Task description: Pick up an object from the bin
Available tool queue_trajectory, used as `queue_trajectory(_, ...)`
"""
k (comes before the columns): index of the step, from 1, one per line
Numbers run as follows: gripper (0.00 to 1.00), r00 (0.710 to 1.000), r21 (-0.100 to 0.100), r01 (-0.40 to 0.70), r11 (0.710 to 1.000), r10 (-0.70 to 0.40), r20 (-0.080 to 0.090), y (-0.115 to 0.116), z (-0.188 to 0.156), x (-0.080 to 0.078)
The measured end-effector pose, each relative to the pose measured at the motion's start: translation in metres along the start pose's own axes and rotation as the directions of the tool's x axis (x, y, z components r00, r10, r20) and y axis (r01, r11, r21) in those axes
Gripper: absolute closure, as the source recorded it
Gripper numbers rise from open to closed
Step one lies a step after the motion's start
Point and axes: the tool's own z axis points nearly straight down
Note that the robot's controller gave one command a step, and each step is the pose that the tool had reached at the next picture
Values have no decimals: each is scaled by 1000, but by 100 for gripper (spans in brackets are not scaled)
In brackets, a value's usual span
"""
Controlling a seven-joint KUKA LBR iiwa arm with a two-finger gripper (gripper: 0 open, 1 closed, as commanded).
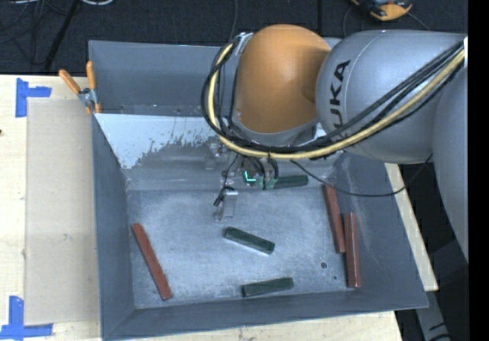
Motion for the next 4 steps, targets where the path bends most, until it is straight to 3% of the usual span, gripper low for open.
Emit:
queue_trajectory(1, 0, 1000, -1, -3, 1000, 3, 7, -1, -4, -2)
queue_trajectory(2, 0, 1000, -2, 6, 1000, -6, 11, -52, 34, -2)
queue_trajectory(3, 100, 999, -1, -54, 999, 54, 7, -68, 129, -19)
queue_trajectory(4, 0, 998, -2, -55, 998, 55, 7, -68, 129, -20)
